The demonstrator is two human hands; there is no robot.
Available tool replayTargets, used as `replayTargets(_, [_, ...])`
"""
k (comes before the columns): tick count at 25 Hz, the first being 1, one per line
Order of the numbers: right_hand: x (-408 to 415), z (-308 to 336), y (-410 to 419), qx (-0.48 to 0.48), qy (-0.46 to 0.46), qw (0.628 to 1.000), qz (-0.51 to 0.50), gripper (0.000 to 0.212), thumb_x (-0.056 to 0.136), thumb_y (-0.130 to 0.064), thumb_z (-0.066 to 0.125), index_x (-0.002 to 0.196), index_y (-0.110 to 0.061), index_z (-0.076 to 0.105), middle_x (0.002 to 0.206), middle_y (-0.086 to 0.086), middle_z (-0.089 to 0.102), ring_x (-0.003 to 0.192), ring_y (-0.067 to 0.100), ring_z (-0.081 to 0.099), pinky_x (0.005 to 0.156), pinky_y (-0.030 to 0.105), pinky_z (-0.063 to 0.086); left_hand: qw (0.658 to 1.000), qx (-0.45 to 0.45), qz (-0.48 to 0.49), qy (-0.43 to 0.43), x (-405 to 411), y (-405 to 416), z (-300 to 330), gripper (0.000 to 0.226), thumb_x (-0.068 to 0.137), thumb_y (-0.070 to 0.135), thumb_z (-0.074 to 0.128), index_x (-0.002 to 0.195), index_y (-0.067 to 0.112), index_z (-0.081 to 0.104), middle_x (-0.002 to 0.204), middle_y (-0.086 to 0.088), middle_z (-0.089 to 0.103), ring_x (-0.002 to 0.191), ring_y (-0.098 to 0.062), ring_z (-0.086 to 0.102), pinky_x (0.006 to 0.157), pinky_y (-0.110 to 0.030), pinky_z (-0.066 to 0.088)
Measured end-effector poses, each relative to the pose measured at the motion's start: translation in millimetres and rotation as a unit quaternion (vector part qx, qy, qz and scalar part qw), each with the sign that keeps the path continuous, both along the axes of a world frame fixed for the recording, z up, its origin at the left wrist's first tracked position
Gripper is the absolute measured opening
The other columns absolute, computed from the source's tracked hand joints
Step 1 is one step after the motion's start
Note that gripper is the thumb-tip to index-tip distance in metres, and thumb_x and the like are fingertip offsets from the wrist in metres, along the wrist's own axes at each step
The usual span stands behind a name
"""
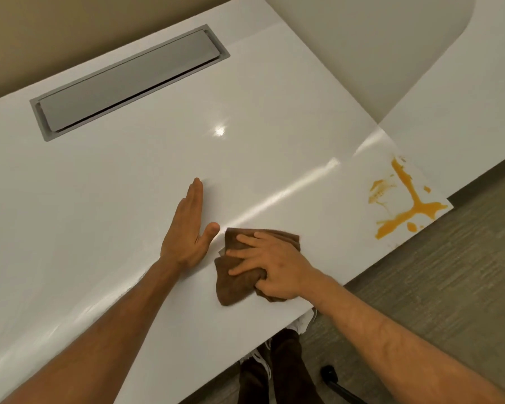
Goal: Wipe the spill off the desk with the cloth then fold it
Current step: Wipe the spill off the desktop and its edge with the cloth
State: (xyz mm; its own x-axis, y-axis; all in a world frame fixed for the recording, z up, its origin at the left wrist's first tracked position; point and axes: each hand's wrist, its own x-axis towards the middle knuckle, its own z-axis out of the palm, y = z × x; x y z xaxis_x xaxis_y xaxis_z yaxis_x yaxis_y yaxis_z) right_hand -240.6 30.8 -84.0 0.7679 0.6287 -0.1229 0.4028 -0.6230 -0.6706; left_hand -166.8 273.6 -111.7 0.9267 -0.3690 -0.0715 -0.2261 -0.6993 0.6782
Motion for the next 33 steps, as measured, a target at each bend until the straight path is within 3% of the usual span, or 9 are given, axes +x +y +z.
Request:
replayTargets(4, [-49.4,3.9,-27.1,0.018,0.085,0.995,-0.055,0.041,0.074,-0.015,0.067,0.107,-0.038,0.078,0.137,-0.022,0.062,0.144,-0.002,0.035,0.124,0.025,0.013,1.000,0.010,-0.016,0.000,-10.0,-0.6,4.1,0.098,0.097,0.080,0.018,0.166,0.015,-0.004,0.176,0.003,-0.005,0.162,-0.009,-0.004,0.132,-0.034,0.000])
replayTargets(8, [-80.1,21.4,-60.9,0.063,0.169,0.972,-0.154,0.045,0.073,-0.009,0.064,0.101,-0.041,0.080,0.126,-0.024,0.068,0.131,-0.003,0.053,0.117,0.027,0.036,1.000,-0.012,-0.010,0.007,-21.5,7.7,18.5,0.095,0.099,0.077,0.021,0.166,0.013,0.001,0.176,0.003,-0.001,0.163,-0.012,-0.001,0.132,-0.043,0.005])
replayTargets(11, [-61.1,47.8,-80.6,0.277,0.223,0.862,-0.362,0.052,0.077,-0.003,0.056,0.103,-0.041,0.080,0.099,-0.006,0.081,0.085,0.010,0.077,0.073,0.022,0.060,1.000,0.023,-0.003,0.003,-40.7,31.6,24.1,0.092,0.100,0.076,0.023,0.167,0.015,0.005,0.176,0.005,-0.001,0.163,-0.012,-0.001,0.132,-0.041,0.005])
replayTargets(14, [-7.9,57.2,-85.2,0.367,0.184,0.747,-0.522,0.048,0.088,0.001,0.049,0.116,-0.029,0.075,0.078,0.017,0.074,0.055,0.022,0.066,0.049,0.027,0.052,0.994,0.098,0.040,0.004,-68.5,68.4,23.1,0.092,0.098,0.077,0.018,0.167,0.018,0.002,0.176,0.005,-0.003,0.162,-0.008,-0.007,0.131,-0.039,-0.001])
replayTargets(16, [23.6,45.2,-71.8,0.240,0.113,0.775,-0.574,0.043,0.097,-0.005,0.050,0.133,-0.024,0.064,0.109,0.010,0.070,0.093,0.028,0.069,0.077,0.037,0.057,0.986,0.153,0.064,0.002,-78.6,84.8,20.8,0.093,0.098,0.077,0.014,0.167,0.015,0.000,0.176,0.002,-0.003,0.162,-0.010,-0.008,0.131,-0.043,-0.005])
replayTargets(18, [48.2,23.8,-54.2,0.003,0.025,0.820,-0.573,0.048,0.103,-0.021,0.051,0.150,-0.017,0.046,0.147,0.010,0.051,0.141,0.032,0.043,0.115,0.046,0.038,0.982,0.166,0.088,0.009,-79.7,89.6,18.6,0.094,0.098,0.075,0.015,0.166,0.013,-0.002,0.176,0.001,-0.005,0.162,-0.011,-0.010,0.130,-0.041,-0.008])
replayTargets(20, [78.7,13.5,-39.6,-0.111,-0.029,0.826,-0.552,0.058,0.102,-0.033,0.051,0.155,-0.014,0.036,0.159,0.014,0.036,0.150,0.037,0.024,0.121,0.052,0.025,0.982,0.157,0.101,0.013,-77.3,86.2,17.3,0.092,0.098,0.072,0.020,0.166,0.014,-0.005,0.176,0.001,-0.008,0.161,-0.011,-0.012,0.130,-0.038,-0.009])
replayTargets(25, [177.1,6.9,7.1,-0.159,-0.018,0.874,-0.459,0.070,0.097,-0.042,0.052,0.160,-0.023,0.027,0.164,0.011,0.030,0.153,0.037,0.017,0.123,0.050,0.021,0.983,0.153,0.104,-0.008,-77.6,86.3,10.7,0.096,0.098,0.076,0.018,0.166,0.013,-0.009,0.176,-0.001,-0.008,0.162,-0.014,-0.011,0.129,-0.030,-0.011])
replayTargets(33, [126.7,3.7,120.1,-0.046,-0.069,0.997,-0.004,0.063,0.080,-0.017,0.070,0.140,-0.029,0.060,0.155,0.002,0.049,0.148,0.034,0.035,0.120,0.048,0.028,0.989,0.089,0.115,-0.006,-79.9,86.7,15.8,0.103,0.095,0.081,0.019,0.166,0.010,-0.007,0.175,0.000,-0.013,0.162,-0.015,-0.010,0.130,-0.030,-0.007])
